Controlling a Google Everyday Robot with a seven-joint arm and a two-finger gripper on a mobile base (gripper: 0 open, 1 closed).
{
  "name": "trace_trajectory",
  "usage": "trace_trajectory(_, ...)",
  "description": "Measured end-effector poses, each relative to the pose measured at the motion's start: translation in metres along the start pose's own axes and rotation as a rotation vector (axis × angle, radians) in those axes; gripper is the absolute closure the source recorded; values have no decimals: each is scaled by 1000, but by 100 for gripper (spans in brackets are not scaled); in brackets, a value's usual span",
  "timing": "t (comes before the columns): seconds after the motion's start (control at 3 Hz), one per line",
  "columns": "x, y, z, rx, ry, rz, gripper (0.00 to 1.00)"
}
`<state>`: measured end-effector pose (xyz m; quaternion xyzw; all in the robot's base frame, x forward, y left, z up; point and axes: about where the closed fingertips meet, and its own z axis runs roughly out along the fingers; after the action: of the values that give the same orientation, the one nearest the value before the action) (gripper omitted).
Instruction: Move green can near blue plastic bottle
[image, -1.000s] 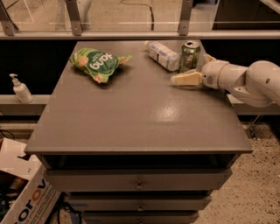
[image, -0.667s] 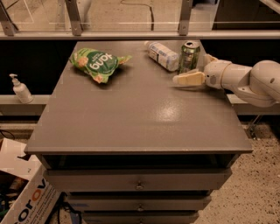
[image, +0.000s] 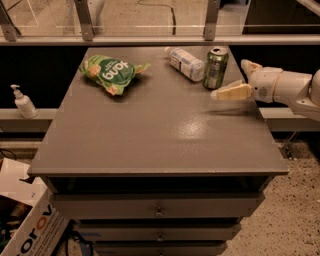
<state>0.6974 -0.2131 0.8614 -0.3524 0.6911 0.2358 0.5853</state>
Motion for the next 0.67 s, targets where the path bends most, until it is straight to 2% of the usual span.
trace_trajectory(0.33,-3,22,-35,-66,6,-27,0)
trace_trajectory(0.67,-6,46,-69,-110,-5,-31,0)
